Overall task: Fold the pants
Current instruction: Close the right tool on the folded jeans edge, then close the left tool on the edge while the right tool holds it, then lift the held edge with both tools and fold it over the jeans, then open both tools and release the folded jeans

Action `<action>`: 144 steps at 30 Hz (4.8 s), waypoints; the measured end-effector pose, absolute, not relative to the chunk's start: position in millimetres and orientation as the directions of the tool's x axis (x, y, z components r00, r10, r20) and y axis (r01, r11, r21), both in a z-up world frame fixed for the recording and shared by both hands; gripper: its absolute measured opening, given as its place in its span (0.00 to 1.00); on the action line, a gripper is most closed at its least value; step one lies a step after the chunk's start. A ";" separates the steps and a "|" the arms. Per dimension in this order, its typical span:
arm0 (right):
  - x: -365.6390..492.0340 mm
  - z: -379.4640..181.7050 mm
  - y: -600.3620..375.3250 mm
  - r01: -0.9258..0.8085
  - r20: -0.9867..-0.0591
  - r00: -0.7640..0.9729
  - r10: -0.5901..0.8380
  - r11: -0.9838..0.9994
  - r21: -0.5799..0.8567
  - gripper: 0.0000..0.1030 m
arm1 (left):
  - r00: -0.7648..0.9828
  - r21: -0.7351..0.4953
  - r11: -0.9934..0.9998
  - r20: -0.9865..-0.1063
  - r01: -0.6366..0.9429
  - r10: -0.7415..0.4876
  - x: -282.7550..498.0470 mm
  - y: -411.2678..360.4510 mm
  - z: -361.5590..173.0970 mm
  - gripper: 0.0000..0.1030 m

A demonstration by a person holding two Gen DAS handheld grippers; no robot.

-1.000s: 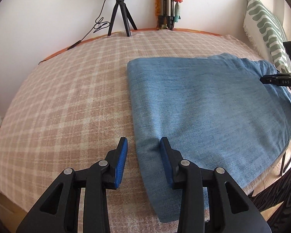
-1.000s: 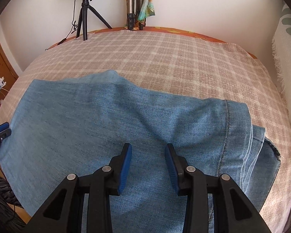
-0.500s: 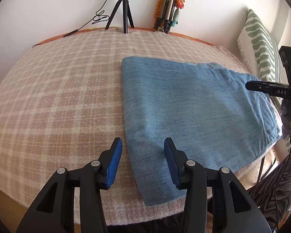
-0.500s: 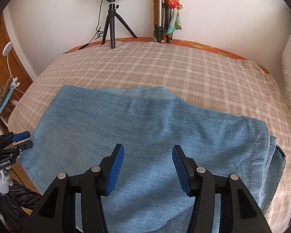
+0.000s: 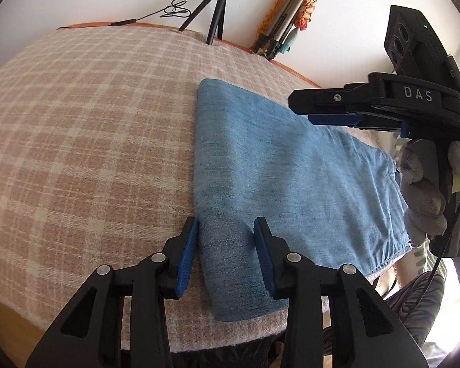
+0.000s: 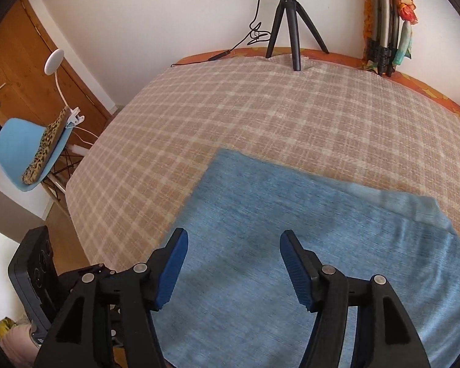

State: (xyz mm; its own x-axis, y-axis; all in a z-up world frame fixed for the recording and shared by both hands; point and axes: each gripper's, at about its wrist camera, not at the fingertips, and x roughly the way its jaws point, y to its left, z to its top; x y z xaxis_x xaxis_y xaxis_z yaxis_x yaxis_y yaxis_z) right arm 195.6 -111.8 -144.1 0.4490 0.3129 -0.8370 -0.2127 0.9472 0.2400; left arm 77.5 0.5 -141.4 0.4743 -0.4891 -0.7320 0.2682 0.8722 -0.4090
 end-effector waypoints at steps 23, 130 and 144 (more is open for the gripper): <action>274.6 -209.5 19.0 -0.245 -0.984 0.170 -0.055 0.965 -0.096 0.52 | 0.510 -0.429 0.835 -0.661 0.345 -0.550 56.6 -11.2 -122.0 0.23; 23.5 -156.7 -516.5 0.406 -0.804 0.583 0.117 0.815 0.413 0.03 | 0.077 -0.359 0.415 -0.672 0.836 -0.737 14.1 -415.6 -99.0 0.26; -3.9 -128.3 -500.2 0.385 -0.790 0.612 -0.040 0.887 0.253 0.35 | 0.209 -0.251 0.504 -0.695 0.827 -0.688 33.3 -348.3 -89.8 0.32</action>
State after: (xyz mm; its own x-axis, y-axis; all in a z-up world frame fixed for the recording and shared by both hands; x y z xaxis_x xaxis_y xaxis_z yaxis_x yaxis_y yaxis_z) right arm -3.9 -500.2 -128.3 0.6123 -0.0405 -0.7896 0.3854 0.8872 0.2535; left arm 33.3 -348.3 -89.8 0.2086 -0.6882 -0.6949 0.8267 0.5037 -0.2507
